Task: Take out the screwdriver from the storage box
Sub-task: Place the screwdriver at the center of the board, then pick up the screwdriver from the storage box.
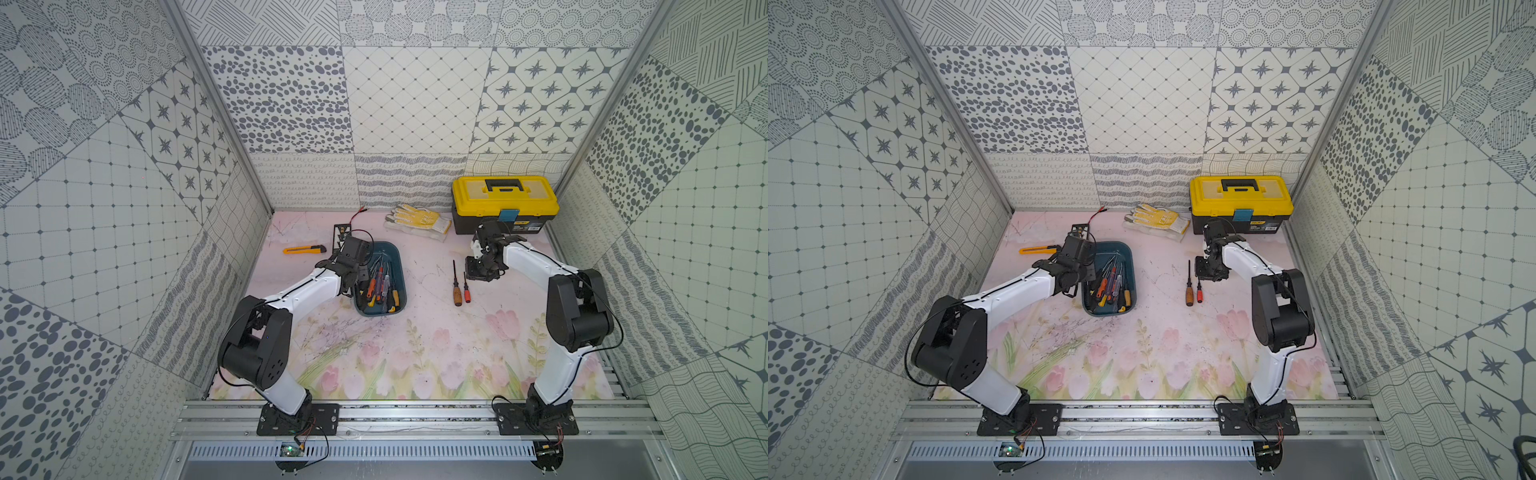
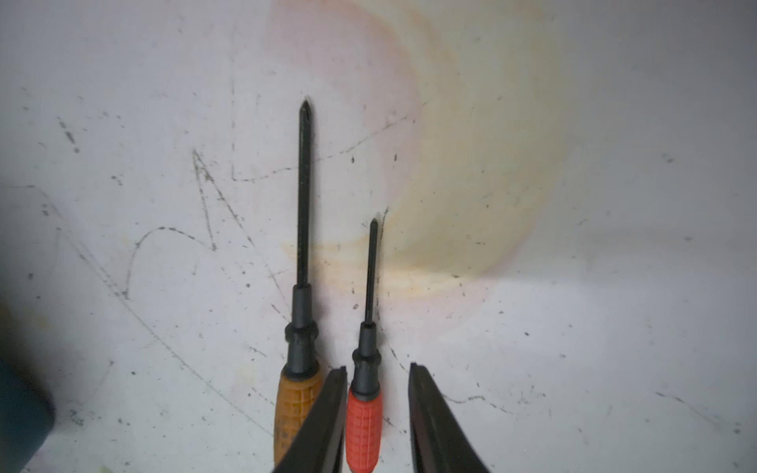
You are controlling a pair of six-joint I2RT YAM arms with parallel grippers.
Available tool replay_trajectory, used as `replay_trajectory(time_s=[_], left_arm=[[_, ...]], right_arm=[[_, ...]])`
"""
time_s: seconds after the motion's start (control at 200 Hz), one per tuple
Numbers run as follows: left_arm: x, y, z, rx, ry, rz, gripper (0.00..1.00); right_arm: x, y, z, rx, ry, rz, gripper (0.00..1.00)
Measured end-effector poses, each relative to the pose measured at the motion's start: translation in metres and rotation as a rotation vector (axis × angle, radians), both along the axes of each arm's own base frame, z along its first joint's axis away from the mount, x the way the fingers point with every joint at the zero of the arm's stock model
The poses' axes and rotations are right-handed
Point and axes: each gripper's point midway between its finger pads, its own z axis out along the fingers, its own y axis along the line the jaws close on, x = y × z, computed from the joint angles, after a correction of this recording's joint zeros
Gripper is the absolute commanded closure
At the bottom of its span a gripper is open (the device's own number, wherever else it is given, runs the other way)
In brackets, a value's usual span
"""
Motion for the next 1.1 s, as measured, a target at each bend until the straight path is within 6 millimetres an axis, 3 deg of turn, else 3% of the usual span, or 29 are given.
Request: replay_trajectory(time_s=[0.145,0.27,0.58,0.675,0.76,0.931,1.101], left_arm=[[0.0,0.0,0.0,-0.001,0.0,-0.001,1.0],[0.0,-0.001,0.001,-0.007,-0.002,-0.004,1.0],[-0.006,-0.01,-0.006,-0.054,0.011,-0.043,1.0],[-0.007,-0.013,-0.009,-0.07,0.017,-0.056,1.0],[-0.007,-0.016,-0.01,-0.084,0.017,-0.067,1.0],[-0.008,-0.021,-0.012,-0.105,0.019,-0.084,1.0],[-0.012,-0.022,-0.016,-0.118,0.028,-0.095,1.0]], right_arm=[[0.005,0.014,0.051,0.032,-0.152,0.023,0.64],[0.003,0.048,0.085,0.101,-0.257,0.083,0.62],[-0.026,0.155,0.111,0.284,-0.299,0.283,0.56],[-0.027,0.182,0.11,0.328,-0.29,0.315,0.56],[-0.029,0.2,0.097,0.343,-0.258,0.328,0.56],[-0.037,0.219,0.061,0.356,-0.154,0.312,0.55],[-0.044,0.239,0.047,0.38,-0.112,0.31,0.55]])
